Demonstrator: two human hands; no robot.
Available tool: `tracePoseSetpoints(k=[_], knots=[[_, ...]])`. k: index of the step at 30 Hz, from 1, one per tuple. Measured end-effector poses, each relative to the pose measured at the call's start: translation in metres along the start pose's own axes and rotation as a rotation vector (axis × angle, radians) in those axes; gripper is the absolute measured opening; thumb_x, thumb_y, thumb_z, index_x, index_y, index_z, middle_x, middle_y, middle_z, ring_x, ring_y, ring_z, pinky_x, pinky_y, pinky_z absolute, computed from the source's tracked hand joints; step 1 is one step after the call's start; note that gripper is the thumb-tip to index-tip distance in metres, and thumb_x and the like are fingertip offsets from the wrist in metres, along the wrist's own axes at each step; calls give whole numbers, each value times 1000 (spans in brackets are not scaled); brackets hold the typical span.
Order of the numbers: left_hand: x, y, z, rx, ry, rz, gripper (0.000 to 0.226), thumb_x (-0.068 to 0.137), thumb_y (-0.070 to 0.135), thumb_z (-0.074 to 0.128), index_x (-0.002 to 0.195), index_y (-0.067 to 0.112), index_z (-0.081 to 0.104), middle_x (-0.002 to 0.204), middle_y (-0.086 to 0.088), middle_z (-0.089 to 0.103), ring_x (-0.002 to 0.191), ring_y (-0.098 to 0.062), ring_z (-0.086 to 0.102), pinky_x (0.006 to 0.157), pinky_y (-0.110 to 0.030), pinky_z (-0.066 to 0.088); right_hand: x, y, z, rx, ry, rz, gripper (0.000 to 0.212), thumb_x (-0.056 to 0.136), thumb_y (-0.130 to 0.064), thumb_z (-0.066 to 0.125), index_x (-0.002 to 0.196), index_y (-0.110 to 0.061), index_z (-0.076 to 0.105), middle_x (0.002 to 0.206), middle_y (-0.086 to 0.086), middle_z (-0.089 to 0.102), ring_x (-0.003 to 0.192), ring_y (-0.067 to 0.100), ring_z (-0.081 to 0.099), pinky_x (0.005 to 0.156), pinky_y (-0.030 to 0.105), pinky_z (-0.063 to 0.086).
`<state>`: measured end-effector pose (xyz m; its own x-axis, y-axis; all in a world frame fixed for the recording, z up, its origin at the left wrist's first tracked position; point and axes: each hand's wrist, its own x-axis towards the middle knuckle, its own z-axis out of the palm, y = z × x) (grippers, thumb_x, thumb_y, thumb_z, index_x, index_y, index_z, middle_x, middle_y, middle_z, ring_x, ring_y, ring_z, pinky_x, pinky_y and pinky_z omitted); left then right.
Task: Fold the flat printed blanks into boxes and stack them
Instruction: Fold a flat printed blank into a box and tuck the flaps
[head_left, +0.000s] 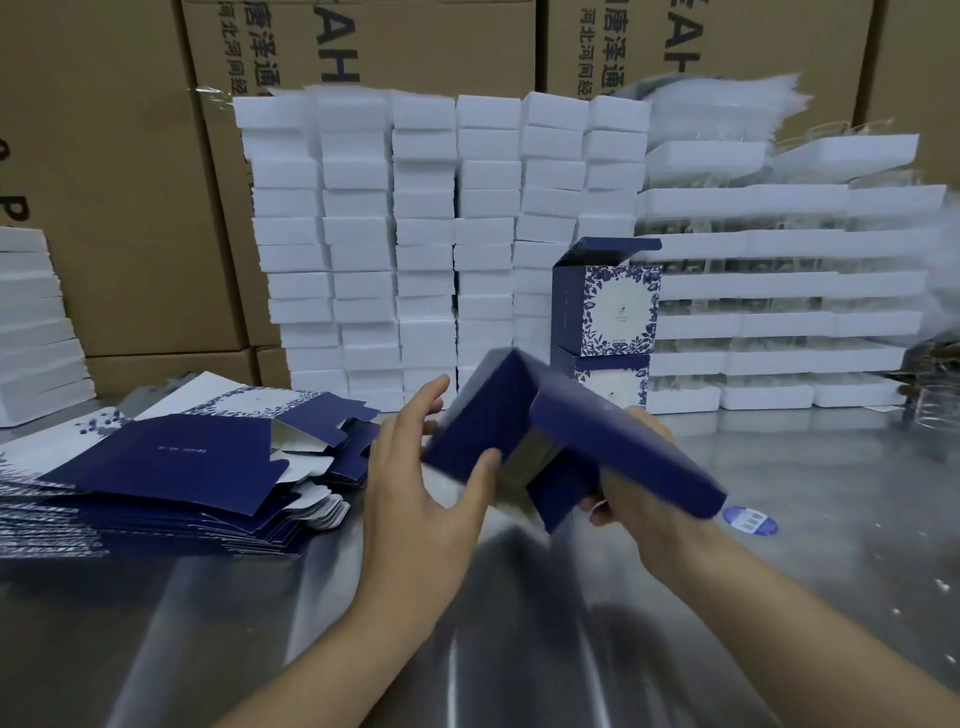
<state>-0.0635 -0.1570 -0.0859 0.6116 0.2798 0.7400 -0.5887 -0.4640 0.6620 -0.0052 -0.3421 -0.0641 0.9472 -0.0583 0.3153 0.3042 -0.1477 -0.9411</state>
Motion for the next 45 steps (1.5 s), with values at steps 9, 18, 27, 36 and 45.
tracePoseSetpoints(k=[9, 18, 27, 36, 45], knots=[[-4, 6, 16, -449, -128, -700, 76, 86, 45, 83, 151, 46, 44, 133, 7, 71, 112, -16, 73, 92, -40, 63, -6, 10, 26, 403, -105, 239, 33, 109, -26, 50, 95, -6, 71, 62, 13, 70, 69, 36, 79, 44, 27, 54], [6, -5, 8, -588, -38, -745, 34, 100, 8, 63, 131, 21, 61, 90, -19, 72, 77, -26, 63, 70, -37, 51, -13, 0, 33, 108, -241, 87, 33, 81, -36, 67, 94, -6, 73, 71, 11, 73, 59, 23, 71, 45, 24, 46], [22, -25, -9, -341, 154, -559, 48, 104, 4, 54, 131, 43, 64, 103, 11, 73, 76, -8, 57, 81, -40, 56, -6, 9, 11, -344, -121, -370, 53, 85, -36, 64, 133, -50, 48, 128, -14, 66, 101, -5, 66, 86, 33, 58], [29, -13, -12, -370, 179, -377, 30, 106, 28, 62, 135, 34, 62, 73, 17, 61, 78, 0, 62, 88, -27, 53, -6, 3, 16, -276, -142, -539, 37, 90, -33, 82, 119, -43, 62, 125, -22, 68, 121, 1, 62, 101, 38, 52], [30, -4, -13, -424, 58, -434, 63, 92, 69, 45, 116, 20, 76, 117, -3, 75, 112, -23, 70, 108, -51, 48, -18, -13, 16, -90, 56, -497, 55, 85, -64, 73, 132, -61, 44, 110, -30, 60, 90, 8, 67, 81, 41, 59]])
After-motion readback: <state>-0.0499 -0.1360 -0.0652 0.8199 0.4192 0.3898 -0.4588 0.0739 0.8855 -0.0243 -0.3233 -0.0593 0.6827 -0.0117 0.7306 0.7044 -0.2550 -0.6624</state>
